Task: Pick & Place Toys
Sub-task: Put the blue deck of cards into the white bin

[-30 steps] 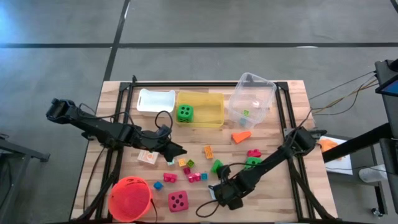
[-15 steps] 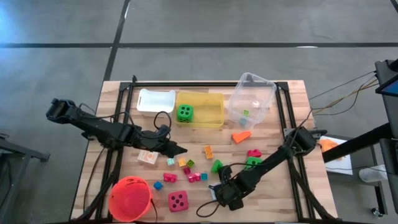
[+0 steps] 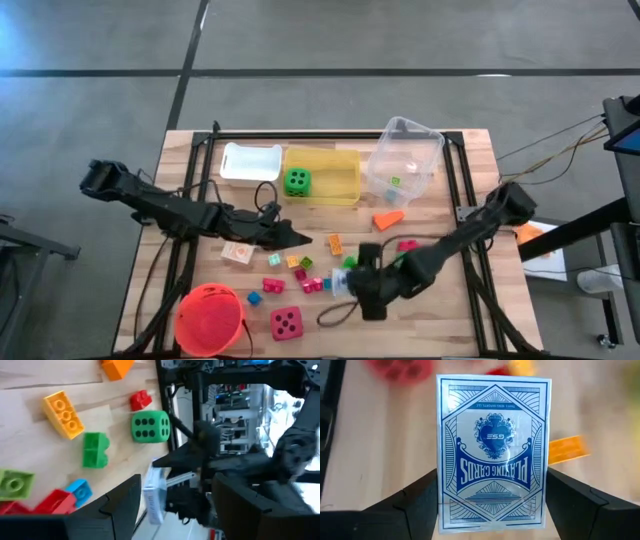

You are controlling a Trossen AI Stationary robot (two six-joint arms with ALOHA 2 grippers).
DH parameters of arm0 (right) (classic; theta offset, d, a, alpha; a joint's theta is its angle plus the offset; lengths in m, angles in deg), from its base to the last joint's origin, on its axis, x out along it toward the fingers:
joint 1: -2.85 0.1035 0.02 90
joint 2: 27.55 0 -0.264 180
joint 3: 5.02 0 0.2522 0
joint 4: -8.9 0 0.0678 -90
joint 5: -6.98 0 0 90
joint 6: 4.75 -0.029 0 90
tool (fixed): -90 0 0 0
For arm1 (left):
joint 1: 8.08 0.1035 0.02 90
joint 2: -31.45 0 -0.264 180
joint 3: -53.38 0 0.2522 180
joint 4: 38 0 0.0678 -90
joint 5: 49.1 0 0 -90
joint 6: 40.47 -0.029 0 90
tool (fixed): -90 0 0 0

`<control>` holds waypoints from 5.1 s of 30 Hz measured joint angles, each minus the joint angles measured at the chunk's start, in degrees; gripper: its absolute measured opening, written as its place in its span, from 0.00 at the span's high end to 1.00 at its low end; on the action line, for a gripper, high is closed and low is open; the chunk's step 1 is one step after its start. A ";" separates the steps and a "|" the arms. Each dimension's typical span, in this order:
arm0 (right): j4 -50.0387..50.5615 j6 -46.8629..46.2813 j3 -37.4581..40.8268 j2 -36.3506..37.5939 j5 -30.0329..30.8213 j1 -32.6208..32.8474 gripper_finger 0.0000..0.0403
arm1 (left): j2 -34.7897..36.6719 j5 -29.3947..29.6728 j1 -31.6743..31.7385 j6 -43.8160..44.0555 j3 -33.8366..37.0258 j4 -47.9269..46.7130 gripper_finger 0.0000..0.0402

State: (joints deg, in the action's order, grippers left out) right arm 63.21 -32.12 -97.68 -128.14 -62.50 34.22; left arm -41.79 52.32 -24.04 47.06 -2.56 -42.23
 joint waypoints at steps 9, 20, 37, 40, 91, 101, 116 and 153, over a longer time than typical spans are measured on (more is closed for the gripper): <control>1.18 -2.28 -0.09 7.73 3.72 -7.98 0.28 | -9.02 -0.94 2.22 0.94 -6.25 6.32 0.42; 0.66 0.66 -0.50 8.85 3.70 -10.71 0.28 | -14.90 -3.11 4.06 0.96 -11.26 6.14 0.43; 1.55 2.33 -1.09 8.94 4.53 -10.67 0.26 | -15.77 -3.73 4.87 -5.23 -11.27 8.33 0.87; 0.32 1.75 -2.14 8.94 3.91 -10.67 0.09 | -15.73 -4.05 4.87 -6.72 -11.26 8.78 0.87; 11.19 -5.30 -11.36 13.71 3.69 -9.05 0.75 | -2.18 -21.79 59.62 -40.05 -11.05 -47.09 0.87; 11.75 -5.28 -11.32 13.74 3.66 -9.03 0.87 | -7.69 -22.54 60.56 -41.29 -11.05 -47.08 0.87; 11.73 -5.26 -11.32 13.74 3.64 -9.03 0.92 | -11.45 -23.02 60.77 -41.08 -11.03 -47.75 0.87; 13.30 -5.65 -11.30 13.72 3.26 -9.03 0.92 | -11.34 -21.98 61.24 -40.60 -11.05 -50.31 0.42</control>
State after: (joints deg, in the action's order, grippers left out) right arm 76.51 -37.77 -108.98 -114.42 -59.23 25.20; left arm -53.13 30.34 37.20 6.45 -13.61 -92.54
